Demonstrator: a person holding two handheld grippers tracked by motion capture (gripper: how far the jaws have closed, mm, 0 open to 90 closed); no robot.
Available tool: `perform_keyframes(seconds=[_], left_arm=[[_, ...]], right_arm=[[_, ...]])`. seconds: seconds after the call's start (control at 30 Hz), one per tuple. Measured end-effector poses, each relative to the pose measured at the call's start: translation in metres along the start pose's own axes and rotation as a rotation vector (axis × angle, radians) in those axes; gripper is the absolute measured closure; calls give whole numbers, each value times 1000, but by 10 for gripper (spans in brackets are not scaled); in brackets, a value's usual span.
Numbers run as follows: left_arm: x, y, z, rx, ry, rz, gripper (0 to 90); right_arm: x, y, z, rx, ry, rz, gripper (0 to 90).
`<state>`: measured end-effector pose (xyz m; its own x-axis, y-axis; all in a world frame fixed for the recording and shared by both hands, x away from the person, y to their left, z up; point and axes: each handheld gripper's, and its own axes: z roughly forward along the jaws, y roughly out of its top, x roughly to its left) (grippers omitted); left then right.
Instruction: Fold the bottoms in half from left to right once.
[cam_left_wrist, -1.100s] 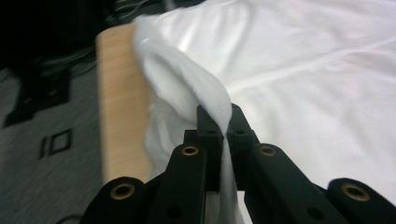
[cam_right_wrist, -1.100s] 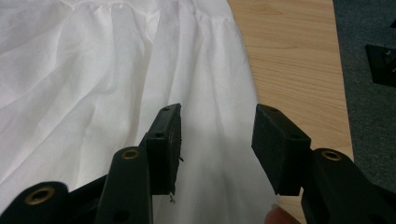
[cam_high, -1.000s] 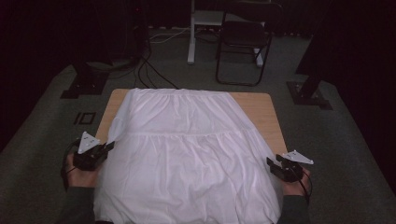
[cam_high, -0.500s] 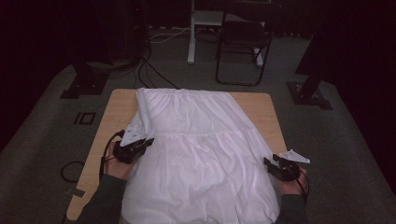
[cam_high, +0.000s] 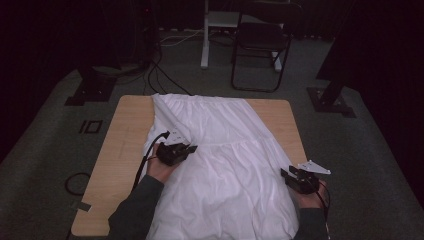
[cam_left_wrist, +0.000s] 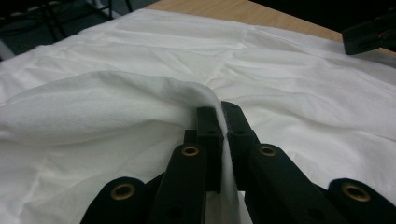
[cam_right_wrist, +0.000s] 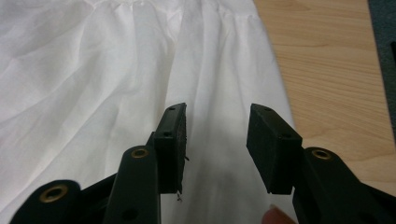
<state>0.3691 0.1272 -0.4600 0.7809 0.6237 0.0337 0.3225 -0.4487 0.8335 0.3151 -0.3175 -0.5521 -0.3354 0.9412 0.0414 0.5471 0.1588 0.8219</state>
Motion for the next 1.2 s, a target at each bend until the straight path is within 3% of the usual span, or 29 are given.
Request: perform_keyframes(seconds=[0.27, 0.37, 0.53, 0.7, 0.8, 0.9, 1.03, 1.07, 1.2], left_arm=[[-18, 24, 23, 13, -29, 39, 880], [-26, 35, 31, -4, -66, 42, 880], [-44, 49, 51, -16, -125, 65, 880], [-64, 55, 71, -55, -215, 37, 879], [-77, 55, 88, -28, -260, 48, 878], [-79, 47, 101, 3, -278, 40, 847], [-72, 37, 100, 8, -271, 6, 613], [-72, 37, 100, 8, -271, 6, 593], [-58, 27, 80, 4, -206, -4, 525]], right_arm=[[7, 2, 1, 4, 15, -6, 582], [10, 5, 0, 13, 9, -13, 567], [15, 11, -3, -8, 10, 19, 529], [18, 13, -3, -2, 48, 14, 559], [18, 15, -4, -6, 53, 16, 567], [20, 17, -4, -7, 52, 9, 569], [23, 22, -3, -10, 59, -3, 558], [23, 22, -3, -10, 59, -3, 558], [33, 31, 3, -5, 79, -24, 528]])
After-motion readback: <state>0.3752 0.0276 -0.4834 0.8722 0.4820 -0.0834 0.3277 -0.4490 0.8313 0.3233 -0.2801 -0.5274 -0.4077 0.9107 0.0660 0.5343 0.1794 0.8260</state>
